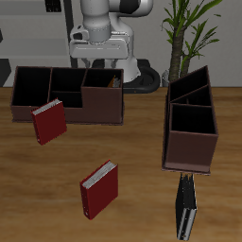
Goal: Place the orange book into the back desk caddy's right compartment and place the left red book into the left desk caddy's back compartment and place the right red book into the left desk caddy's left compartment
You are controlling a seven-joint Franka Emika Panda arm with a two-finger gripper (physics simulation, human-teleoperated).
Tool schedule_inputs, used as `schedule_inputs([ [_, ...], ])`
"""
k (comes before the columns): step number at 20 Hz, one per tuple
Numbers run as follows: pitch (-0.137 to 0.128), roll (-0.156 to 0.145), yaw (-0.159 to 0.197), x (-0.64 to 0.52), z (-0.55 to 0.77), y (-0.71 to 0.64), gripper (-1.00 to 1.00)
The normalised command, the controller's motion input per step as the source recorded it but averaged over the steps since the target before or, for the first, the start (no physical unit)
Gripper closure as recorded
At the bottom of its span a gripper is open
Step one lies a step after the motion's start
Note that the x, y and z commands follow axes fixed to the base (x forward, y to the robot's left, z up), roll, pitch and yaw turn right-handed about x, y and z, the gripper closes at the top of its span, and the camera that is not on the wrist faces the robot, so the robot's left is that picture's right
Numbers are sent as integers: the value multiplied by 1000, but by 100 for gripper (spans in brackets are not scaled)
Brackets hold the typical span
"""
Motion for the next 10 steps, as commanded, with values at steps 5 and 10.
schedule_inputs([
  [5,-35,-37,6,131,206,-75,-100],
  [10,-32,-62,-1,246,249,-114,-100],
])
